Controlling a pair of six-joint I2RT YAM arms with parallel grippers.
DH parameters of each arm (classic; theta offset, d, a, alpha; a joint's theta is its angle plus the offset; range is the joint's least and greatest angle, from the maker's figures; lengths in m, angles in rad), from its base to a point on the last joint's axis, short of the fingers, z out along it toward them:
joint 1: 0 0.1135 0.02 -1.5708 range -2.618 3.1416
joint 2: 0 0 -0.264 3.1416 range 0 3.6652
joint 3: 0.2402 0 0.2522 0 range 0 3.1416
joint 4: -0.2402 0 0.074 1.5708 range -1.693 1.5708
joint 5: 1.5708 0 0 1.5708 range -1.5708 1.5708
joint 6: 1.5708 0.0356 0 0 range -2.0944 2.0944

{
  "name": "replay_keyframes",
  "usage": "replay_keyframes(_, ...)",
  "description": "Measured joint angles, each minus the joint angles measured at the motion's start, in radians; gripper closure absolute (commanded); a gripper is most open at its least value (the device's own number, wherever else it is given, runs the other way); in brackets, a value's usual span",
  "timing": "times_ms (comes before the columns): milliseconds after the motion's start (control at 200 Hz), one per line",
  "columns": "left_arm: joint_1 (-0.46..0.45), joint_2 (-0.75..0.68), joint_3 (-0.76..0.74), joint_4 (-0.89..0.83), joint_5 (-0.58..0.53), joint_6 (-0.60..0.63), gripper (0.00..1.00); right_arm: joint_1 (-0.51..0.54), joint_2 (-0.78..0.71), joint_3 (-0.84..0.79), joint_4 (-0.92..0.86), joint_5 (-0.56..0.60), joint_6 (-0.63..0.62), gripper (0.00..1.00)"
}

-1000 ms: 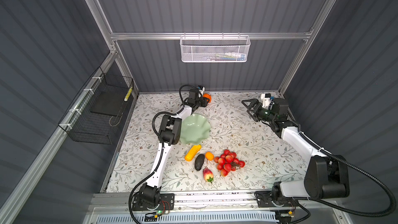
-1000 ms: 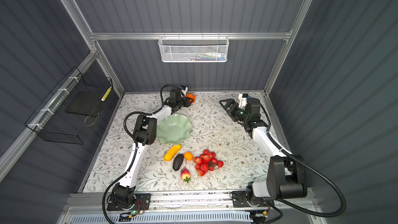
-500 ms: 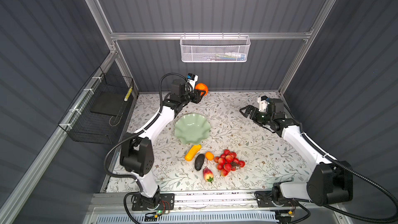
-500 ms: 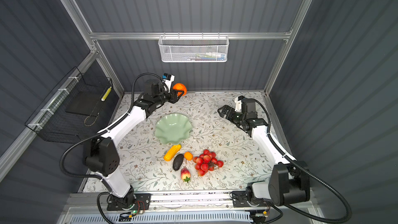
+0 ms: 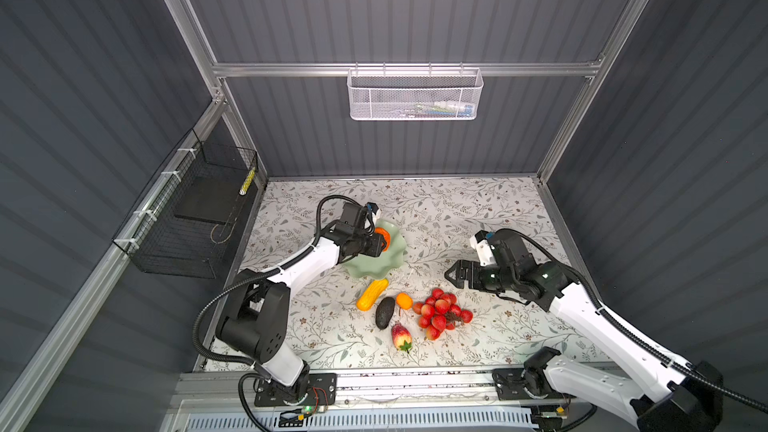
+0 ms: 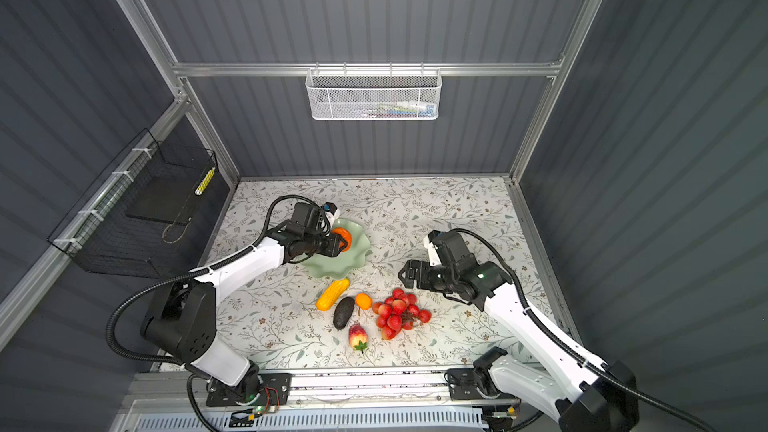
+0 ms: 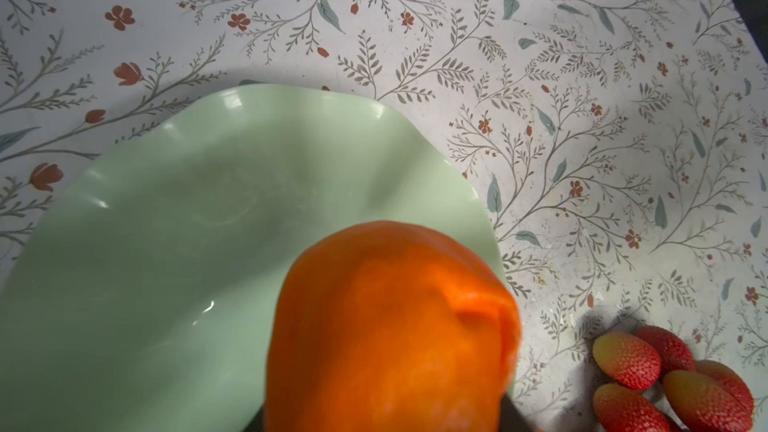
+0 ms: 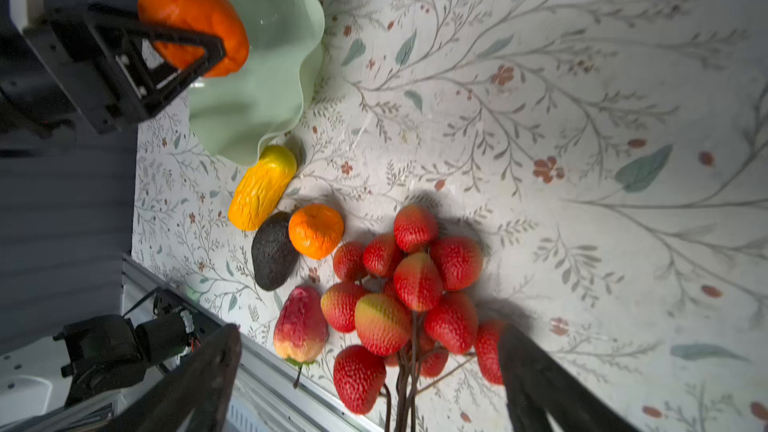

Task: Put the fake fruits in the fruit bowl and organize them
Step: 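Carry the orange fruit into the green bowl while the right gripper reaches for strawberries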

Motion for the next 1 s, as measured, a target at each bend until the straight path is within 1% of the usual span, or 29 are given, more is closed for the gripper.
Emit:
replay_keyframes(75, -0.003, 0.053, 0.005, -0.005, -0.016, -0.002, 0.83, 0.064, -0.033, -0.032, -0.034, 0.014, 0.039, 0.1)
replay_keyframes(140, -0.004, 0.108, 0.013, -0.018, -0.04, -0.009, 0.73, 0.12, -0.052, -0.059, -0.058, 0.023, 0.071, 0.13)
replay_keyframes(260, -0.004, 0.174, 0.027, -0.04, -0.075, -0.021, 0.65, 0.191, -0.078, -0.106, -0.085, 0.027, 0.123, 0.18)
replay_keyframes(375, -0.004, 0.174, 0.054, -0.042, -0.107, -0.028, 0.51, 0.209, -0.08, -0.136, -0.094, 0.028, 0.154, 0.2)
replay_keyframes(480, -0.004, 0.174, 0.056, -0.042, -0.126, -0.031, 0.31, 0.212, -0.069, -0.158, -0.071, 0.027, 0.17, 0.24)
replay_keyframes(540, -0.004, 0.171, 0.056, -0.041, -0.131, -0.041, 0.24, 0.213, -0.053, -0.168, -0.045, 0.024, 0.177, 0.27)
replay_keyframes(635, -0.004, 0.159, 0.057, -0.042, -0.132, -0.045, 0.17, 0.214, -0.022, -0.179, -0.006, 0.016, 0.182, 0.32)
replay_keyframes(790, -0.004, 0.128, 0.064, -0.037, -0.132, -0.045, 0.04, 0.214, 0.012, -0.203, 0.06, 0.0, 0.185, 0.45)
replay_keyframes(870, -0.004, 0.095, 0.065, -0.036, -0.133, -0.046, 0.0, 0.214, 0.032, -0.211, 0.084, -0.009, 0.195, 0.53)
replay_keyframes(1000, -0.004, 0.009, 0.069, -0.029, -0.135, -0.046, 0.0, 0.214, 0.043, -0.227, 0.111, -0.022, 0.197, 0.66)
